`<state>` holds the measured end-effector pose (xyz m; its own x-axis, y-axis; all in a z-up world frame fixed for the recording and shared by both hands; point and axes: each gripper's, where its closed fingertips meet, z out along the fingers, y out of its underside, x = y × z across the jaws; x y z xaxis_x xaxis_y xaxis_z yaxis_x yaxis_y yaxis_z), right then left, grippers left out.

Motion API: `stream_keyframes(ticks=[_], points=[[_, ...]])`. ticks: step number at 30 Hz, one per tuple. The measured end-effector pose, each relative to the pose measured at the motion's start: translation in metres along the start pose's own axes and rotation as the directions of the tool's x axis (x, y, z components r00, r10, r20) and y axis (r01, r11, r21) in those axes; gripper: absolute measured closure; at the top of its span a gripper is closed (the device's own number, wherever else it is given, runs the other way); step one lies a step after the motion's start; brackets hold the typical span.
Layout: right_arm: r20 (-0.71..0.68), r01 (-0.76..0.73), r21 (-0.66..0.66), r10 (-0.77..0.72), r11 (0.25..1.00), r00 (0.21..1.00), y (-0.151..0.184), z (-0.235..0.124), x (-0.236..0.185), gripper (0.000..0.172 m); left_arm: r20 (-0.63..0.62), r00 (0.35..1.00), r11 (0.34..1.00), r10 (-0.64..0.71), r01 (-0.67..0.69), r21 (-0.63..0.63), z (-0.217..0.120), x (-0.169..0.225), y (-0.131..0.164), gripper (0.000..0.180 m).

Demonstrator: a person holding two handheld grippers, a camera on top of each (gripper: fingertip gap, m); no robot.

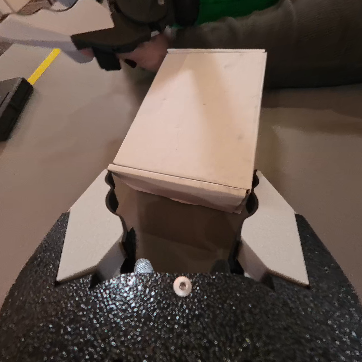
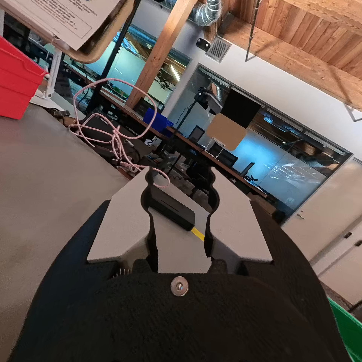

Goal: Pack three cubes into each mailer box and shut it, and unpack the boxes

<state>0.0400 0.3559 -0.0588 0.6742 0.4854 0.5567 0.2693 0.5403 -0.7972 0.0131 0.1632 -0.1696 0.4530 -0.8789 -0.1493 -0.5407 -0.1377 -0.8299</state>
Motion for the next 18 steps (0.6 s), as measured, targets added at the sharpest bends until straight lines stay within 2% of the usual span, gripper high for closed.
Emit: stream_keyframes(ticks=[2, 5, 8, 11, 14, 18], points=[[-0.014, -0.015, -0.005, 0.014, 1.000, 1.000, 0.001, -0.002, 0.005, 0.117, 0.040, 0.999, 1.000, -0.026, 0.027, -0.007, -0.007, -0.008, 0.006, 0.046], [-0.067, 0.039, -0.099, -0.046, 0.994, 0.997, 0.013, -0.005, 0.014, 0.117, 0.131, 0.988, 0.997, -0.078, 0.081, -0.016, -0.022, -0.029, 0.019, 0.046], [-0.084, 0.071, -0.118, -0.081, 0.991, 0.993, 0.011, -0.010, 0.013, 0.118, 0.193, 0.973, 0.991, -0.124, 0.131, -0.023, -0.034, -0.046, 0.030, 0.046], [-0.151, 0.097, -0.136, -0.118, 0.986, 0.981, 0.006, -0.023, 0.021, 0.118, 0.206, 0.969, 0.989, -0.138, 0.146, -0.024, -0.038, -0.050, 0.034, 0.046], [-0.220, 0.215, -0.234, -0.267, 0.948, 0.938, 0.007, -0.043, 0.033, 0.116, 0.211, 0.969, 0.990, -0.132, 0.140, -0.025, -0.038, -0.050, 0.034, 0.046], [-0.222, 0.280, -0.197, -0.321, 0.940, 0.921, -0.015, -0.071, 0.026, 0.116, 0.209, 0.968, 0.989, -0.136, 0.144, -0.027, -0.038, -0.050, 0.034, 0.046]])
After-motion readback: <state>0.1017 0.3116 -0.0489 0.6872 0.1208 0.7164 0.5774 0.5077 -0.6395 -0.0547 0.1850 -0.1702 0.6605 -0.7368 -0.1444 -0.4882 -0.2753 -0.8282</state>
